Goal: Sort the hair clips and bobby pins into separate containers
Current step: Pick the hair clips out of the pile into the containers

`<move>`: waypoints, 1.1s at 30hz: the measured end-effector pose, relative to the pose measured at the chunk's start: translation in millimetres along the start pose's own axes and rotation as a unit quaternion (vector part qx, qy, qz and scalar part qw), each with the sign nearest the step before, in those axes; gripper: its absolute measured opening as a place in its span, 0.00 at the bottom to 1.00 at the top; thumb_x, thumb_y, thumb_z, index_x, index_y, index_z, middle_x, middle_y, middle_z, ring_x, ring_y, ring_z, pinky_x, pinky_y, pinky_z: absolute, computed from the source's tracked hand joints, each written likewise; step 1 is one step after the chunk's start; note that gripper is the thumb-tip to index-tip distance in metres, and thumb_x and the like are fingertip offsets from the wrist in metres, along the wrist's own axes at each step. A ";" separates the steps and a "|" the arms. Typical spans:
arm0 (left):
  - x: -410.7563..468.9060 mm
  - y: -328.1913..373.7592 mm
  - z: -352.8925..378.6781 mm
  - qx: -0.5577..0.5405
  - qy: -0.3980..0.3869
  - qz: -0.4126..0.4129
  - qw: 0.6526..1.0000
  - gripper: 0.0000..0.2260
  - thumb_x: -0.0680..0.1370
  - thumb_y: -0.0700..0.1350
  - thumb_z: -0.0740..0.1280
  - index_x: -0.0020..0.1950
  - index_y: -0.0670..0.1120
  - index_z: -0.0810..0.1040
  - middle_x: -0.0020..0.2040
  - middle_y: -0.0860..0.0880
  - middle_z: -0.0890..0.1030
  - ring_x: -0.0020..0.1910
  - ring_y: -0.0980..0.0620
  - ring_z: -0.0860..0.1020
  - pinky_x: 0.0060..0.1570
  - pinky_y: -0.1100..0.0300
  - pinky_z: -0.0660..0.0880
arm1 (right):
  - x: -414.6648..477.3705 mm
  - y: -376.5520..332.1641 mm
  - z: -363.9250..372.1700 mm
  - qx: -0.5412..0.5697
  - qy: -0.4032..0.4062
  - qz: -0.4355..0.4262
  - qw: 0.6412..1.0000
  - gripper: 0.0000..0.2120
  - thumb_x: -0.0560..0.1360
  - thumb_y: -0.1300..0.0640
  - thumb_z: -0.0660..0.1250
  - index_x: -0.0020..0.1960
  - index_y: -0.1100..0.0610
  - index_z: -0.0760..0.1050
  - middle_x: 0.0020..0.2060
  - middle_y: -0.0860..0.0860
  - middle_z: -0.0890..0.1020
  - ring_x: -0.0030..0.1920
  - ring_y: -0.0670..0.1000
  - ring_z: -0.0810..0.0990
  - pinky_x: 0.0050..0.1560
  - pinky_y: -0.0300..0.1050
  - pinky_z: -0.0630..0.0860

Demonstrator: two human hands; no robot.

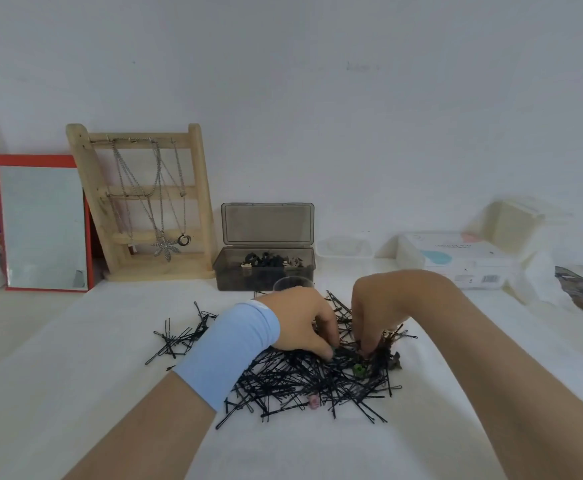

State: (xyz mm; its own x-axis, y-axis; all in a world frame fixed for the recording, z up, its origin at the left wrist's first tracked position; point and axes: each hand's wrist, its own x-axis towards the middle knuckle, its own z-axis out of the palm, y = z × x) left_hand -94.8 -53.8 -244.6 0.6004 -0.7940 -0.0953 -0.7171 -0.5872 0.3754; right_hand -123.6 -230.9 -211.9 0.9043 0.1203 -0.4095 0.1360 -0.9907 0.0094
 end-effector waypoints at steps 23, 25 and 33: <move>-9.2 -46.7 -19.0 0.058 0.279 -0.131 0.949 0.06 0.77 0.51 0.68 0.47 0.65 0.76 0.42 0.66 0.79 0.43 0.65 0.76 0.35 0.67 0.67 | 9.2 -7.3 6.1 0.059 0.062 -0.057 0.995 0.09 0.65 0.53 0.80 0.44 0.47 0.87 0.38 0.40 0.86 0.44 0.44 0.83 0.48 0.43 0.82; -7.6 -49.7 -15.2 0.046 0.279 -0.133 0.950 0.06 0.77 0.52 0.68 0.48 0.65 0.76 0.43 0.66 0.79 0.45 0.64 0.77 0.37 0.66 0.69 | 9.7 -5.8 6.6 0.069 0.070 -0.064 0.993 0.05 0.66 0.51 0.79 0.42 0.46 0.87 0.37 0.40 0.85 0.40 0.41 0.81 0.43 0.41 0.80; -6.1 -57.8 -9.3 0.040 0.285 -0.119 0.950 0.09 0.77 0.51 0.68 0.56 0.63 0.79 0.49 0.66 0.75 0.45 0.62 0.72 0.46 0.62 0.69 | 20.7 -8.3 3.7 0.233 0.226 -0.086 0.942 0.06 0.71 0.58 0.69 0.42 0.51 0.84 0.34 0.46 0.85 0.26 0.45 0.82 0.30 0.37 0.79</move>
State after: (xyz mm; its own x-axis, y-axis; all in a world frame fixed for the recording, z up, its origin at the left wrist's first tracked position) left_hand -53.8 -13.6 -257.1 0.8267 -0.4363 0.3552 -0.5480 -0.7674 0.3328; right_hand -107.5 -220.4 -223.8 0.9793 0.1921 0.0633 0.1992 -0.8621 -0.4660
